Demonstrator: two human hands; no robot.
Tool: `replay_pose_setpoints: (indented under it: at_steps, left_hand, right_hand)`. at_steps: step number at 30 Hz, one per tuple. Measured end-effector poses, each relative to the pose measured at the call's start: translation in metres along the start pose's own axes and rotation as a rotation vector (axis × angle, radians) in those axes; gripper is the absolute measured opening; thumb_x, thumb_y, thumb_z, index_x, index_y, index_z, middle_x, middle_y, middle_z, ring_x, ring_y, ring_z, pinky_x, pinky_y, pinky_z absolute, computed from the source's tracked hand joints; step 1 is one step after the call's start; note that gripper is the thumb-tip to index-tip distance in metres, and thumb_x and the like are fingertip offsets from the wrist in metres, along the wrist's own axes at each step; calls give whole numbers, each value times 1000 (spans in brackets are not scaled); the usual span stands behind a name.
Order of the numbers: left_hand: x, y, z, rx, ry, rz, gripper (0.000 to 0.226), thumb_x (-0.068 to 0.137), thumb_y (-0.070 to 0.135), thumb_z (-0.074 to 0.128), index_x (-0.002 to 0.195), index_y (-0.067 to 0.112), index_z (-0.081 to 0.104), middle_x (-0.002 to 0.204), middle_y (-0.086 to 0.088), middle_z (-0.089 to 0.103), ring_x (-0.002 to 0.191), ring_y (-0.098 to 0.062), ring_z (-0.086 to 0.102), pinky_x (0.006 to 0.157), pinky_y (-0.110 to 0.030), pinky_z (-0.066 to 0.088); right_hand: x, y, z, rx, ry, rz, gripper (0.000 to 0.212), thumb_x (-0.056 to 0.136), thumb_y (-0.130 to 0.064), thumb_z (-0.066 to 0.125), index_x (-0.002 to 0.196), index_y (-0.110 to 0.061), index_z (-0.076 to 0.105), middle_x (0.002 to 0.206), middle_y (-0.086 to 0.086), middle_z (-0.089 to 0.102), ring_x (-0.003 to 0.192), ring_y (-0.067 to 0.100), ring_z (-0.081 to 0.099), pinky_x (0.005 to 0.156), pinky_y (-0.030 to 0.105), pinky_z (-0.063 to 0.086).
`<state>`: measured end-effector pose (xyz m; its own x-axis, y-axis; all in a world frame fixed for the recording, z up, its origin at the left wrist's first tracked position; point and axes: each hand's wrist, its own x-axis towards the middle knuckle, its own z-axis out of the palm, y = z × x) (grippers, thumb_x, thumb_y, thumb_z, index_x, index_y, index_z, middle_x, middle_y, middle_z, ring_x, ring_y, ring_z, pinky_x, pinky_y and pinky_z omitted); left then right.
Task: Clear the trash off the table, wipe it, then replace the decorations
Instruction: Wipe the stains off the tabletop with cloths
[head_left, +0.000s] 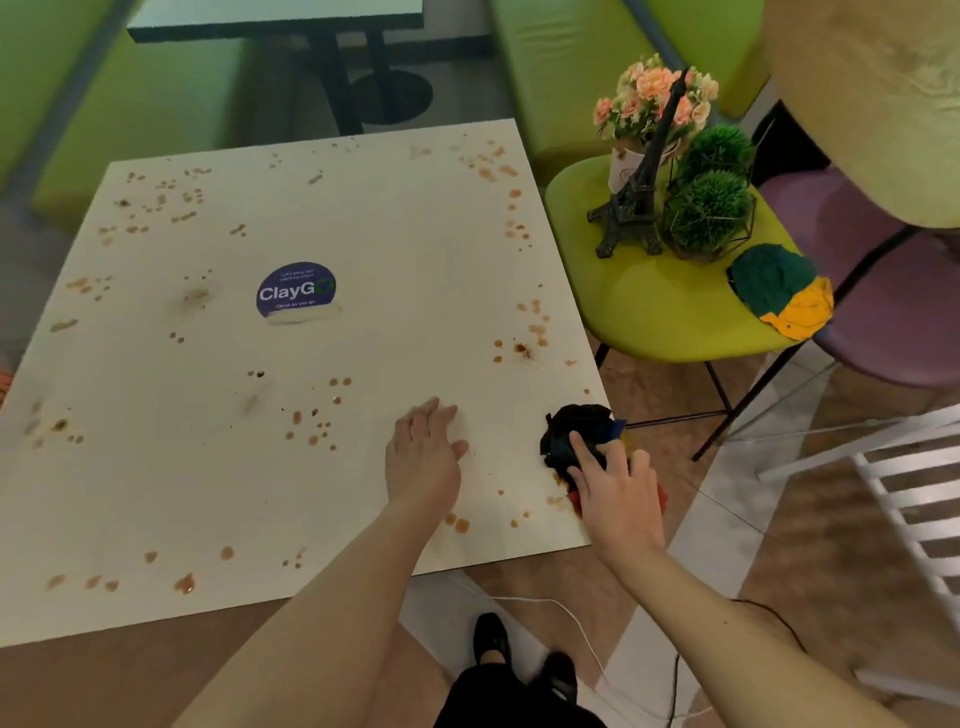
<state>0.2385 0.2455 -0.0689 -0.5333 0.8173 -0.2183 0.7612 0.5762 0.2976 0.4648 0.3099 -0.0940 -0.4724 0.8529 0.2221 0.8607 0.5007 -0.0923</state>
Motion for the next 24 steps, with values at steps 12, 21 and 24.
replay_pose_setpoints:
  at_steps: [12,21,24]
  left_hand:
    - [1,1,4,22,-41,-32,48,106,33,31,152,28,22,162,6,12,146,-19,7,118,-33,15]
    - [2,1,2,15,-39,-23,47,105,33,33,151,30,24,160,7,13,146,-20,7,116,-35,19]
    - [3,3,1,31,-48,-26,48,105,32,33,151,29,23,160,6,12,146,-20,8,116,-36,20]
  right_hand:
    - [34,-2,1,83,-61,48,44,96,-35,58,135,-15,57,132,17,52,101,35,49,79,44,46]
    - [61,24,15,11,16,-96,39,91,-23,68,129,-15,64,136,4,60,83,29,49,63,35,43]
    - [66,13,14,41,13,-36,38,91,-22,68,128,-16,65,134,2,62,85,30,48,65,36,43]
